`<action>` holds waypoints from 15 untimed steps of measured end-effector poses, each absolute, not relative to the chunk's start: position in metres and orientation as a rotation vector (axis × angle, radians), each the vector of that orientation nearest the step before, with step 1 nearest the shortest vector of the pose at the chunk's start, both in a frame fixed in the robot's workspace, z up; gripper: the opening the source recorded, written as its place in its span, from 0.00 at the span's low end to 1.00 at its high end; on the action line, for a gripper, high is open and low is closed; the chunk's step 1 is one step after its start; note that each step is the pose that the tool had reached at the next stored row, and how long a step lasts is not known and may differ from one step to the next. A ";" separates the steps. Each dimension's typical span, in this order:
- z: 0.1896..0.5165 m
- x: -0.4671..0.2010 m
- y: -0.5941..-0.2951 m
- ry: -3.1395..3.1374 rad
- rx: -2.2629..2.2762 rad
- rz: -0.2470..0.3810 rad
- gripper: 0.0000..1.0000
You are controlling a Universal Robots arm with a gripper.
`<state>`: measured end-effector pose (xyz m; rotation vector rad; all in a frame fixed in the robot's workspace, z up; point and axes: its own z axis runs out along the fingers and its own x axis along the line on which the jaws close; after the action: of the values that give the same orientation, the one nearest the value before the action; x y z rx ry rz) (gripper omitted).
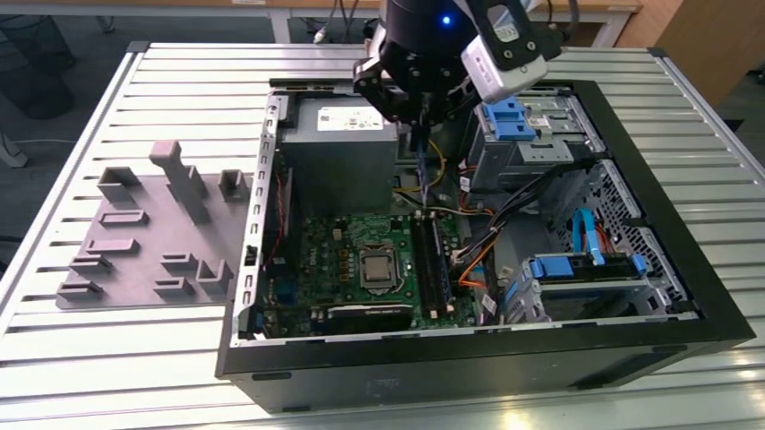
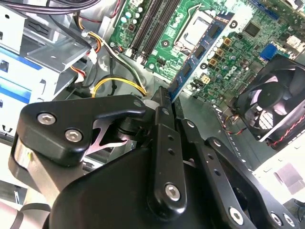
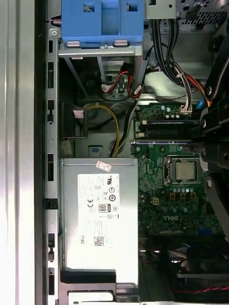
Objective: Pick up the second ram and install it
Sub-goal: 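Insert the second ram into the second slot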
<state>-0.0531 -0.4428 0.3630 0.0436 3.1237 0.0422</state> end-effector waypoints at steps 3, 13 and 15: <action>0.362 -0.051 -0.443 3.124 0.044 0.042 0.14; 0.358 -0.048 -0.443 3.124 0.044 0.041 0.14; 0.356 -0.048 -0.443 3.124 0.044 0.041 0.14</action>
<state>-0.0477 -0.4429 0.3563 0.0442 3.1237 0.0413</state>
